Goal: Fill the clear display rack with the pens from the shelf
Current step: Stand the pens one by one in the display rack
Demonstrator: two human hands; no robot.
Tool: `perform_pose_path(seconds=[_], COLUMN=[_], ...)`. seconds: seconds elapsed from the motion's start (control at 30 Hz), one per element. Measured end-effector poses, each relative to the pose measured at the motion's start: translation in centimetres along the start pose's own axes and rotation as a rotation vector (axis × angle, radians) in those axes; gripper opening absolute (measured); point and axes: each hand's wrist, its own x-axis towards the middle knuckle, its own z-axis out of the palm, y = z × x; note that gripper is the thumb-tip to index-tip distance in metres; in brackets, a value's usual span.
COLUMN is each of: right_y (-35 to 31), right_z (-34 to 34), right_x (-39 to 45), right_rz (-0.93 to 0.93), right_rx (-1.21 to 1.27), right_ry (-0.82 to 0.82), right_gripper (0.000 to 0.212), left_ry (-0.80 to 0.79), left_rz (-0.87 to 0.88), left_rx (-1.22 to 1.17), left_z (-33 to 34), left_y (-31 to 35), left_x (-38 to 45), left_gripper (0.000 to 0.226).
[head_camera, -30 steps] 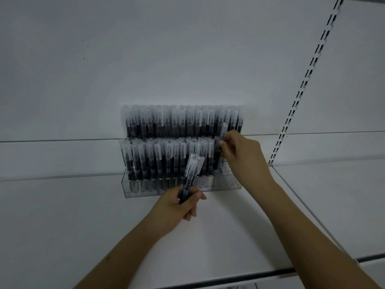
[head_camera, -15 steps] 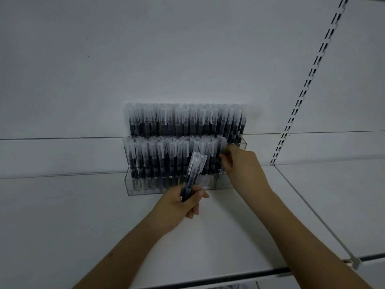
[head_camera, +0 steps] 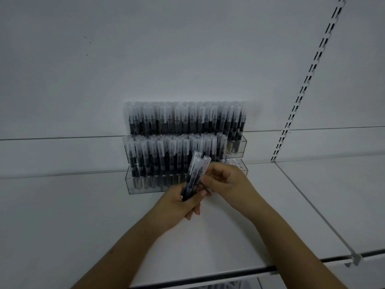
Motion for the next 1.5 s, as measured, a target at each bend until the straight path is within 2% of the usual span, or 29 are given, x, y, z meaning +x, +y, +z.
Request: perform_pose_path(seconds=[0.17,0.27,0.33,0.4,0.53,0.63,0.93,1.07,1.17,1.3,1.37,1.43,1.5], right_y=[0.4,0.7,0.9,0.6,-1.4,-2.5,-1.0,-0.5,0.0,0.3,0.5,0.6,0.5], right_z=[-0.3,-0.5,-0.3,-0.2,-2.2,-4.5,-5.0,-4.7,-4.3,-4.2,-4.1,-3.7,-2.8], right_x=[0.0,0.2,0.2,0.1,0.3,0.6,1.6,2.2,2.7,2.7,2.0,1.1,0.4], right_rz=[-0.001,0.003,-0.017,-0.075,-0.213,-0.314,-0.223,-0.153,-0.139,-0.086,-0.060,-0.071,-0.088], right_rx=[0.055,0.083,0.096,0.107,0.146,0.009,-0.527,-0.659,-0.753,-0.833,-0.833,-0.749,-0.625], right_ry=[-0.109,-0.099,-0.057,0.046,0.404,0.614,0.489,0.357,0.323,0.317,0.376,0.473,0.458], right_gripper=[0.021,0.007,0.009,0.004,0.006,0.008,0.008,0.010,0.014,0.022,0.024,0.025,0.024], left_ry=[-0.019,-0.026,-0.029,-0.030,0.017,0.059,0.081,0.088,0.081,0.082,0.079,0.075,0.073], left_rz=[0.002,-0.011,-0.023,-0.027,-0.039,-0.047,-0.028,-0.032,-0.032,-0.035,-0.030,-0.031,-0.028], left_rx=[0.009,-0.019,-0.032,-0.032,-0.010,0.009,0.038,0.031,0.029,0.030,0.035,0.031,0.032], left_z=[0.0,0.0,0.0,0.0,-0.1,-0.1,-0.1,-0.1,-0.1,-0.2,-0.1,-0.2,-0.2], left_y=[0.1,0.0,0.0,-0.1,-0.3,-0.3,-0.1,0.0,0.0,0.1,0.2,0.2,0.2], left_x=[-0.1,0.0,0.0,0.0,-0.1,0.0,-0.1,-0.2,-0.2,-0.2,-0.2,-0.2,-0.2], left_gripper=[0.015,0.018,0.019,0.022,0.020,0.021,0.021,0.021,0.022,0.023,0.026,0.030,0.028])
